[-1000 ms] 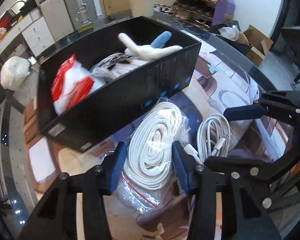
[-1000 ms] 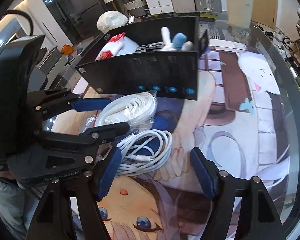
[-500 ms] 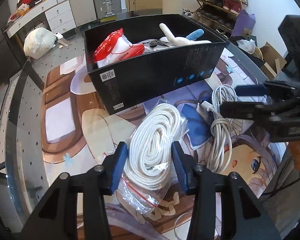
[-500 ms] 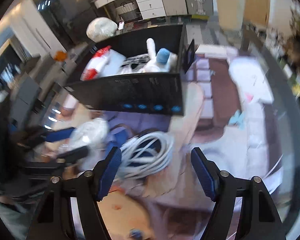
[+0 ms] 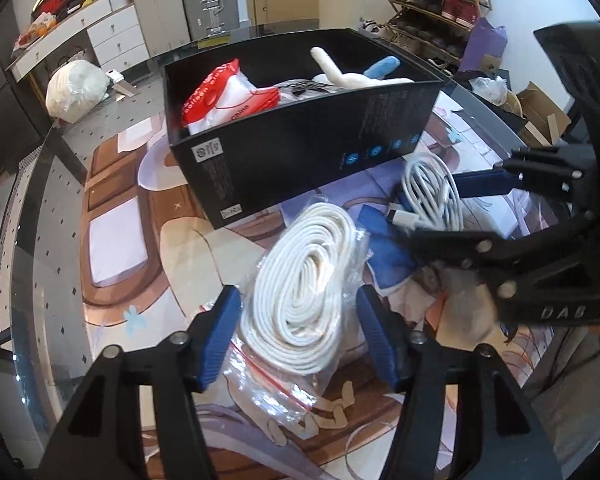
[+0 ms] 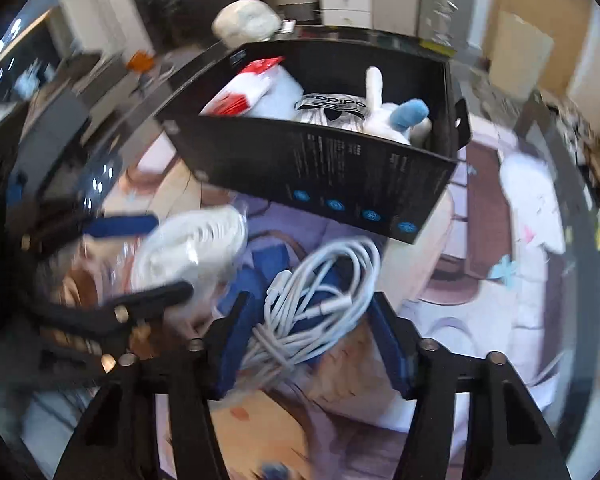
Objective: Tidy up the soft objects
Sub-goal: 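Grasp the white cable with the right gripper while the left grasps the bagged white rope, then lift the white cable and bagged rope up toward the black box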
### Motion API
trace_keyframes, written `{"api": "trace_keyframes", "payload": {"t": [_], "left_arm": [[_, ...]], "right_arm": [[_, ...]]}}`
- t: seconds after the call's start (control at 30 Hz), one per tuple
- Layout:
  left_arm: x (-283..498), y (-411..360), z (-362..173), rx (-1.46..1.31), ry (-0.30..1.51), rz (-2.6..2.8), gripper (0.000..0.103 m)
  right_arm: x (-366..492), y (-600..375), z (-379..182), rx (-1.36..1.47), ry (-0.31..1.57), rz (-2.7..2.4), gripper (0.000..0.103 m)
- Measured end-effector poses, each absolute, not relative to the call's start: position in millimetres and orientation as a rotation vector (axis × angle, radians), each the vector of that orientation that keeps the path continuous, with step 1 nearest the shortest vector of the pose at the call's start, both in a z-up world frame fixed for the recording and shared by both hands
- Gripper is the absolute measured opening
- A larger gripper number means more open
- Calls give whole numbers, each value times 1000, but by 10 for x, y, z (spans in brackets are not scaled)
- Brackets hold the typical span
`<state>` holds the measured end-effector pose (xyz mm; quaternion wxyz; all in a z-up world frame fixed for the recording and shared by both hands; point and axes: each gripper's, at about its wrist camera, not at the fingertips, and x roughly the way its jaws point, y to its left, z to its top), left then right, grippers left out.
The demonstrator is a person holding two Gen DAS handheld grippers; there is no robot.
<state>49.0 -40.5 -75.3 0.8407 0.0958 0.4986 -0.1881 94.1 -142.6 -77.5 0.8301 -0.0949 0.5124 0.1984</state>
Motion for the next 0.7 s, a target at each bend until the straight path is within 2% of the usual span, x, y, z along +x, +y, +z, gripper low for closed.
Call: {"api": "trace_keyframes", "payload": {"t": [0.03,0.13,0.27,0.33,0.4,0.47,0.5,0.53,0.6,0.7], "left_arm": [[473,-422,-749,209,1051,-406,63],[458,-501,-738,237,1043,-420,67],[518,-567,-781,261,1042,-401,68],[561,-574,-815,267,1049,-386,68],[587,-574,-819,260,1047,-383,68],[591,-565,-822,256,1050,-388,55],[585,-561,-815,253,1049,-396,41],[572,-561,-795,260,1046,-401,38],[550,-557,-783,271,1045,-401,38],[528,-521,-777,254,1045,-410,40]], "right_arm": [[897,-1439,-769,-231,1080,418,33],[850,-1501,-771,-287,1070,398,31],[884,-1539,-800,-275,1078,390,31],[903,-1492,-822,-277,1079,390,37],[932,-1438,-843,-268,1089,408,49],[934,-1431,-880,-270,1085,405,54],[932,-1406,-879,-282,1078,405,53],[944,-1408,-877,-281,1078,415,42],[921,-1376,-866,-284,1086,450,29],[868,-1374,-848,-284,1087,473,27]]}}
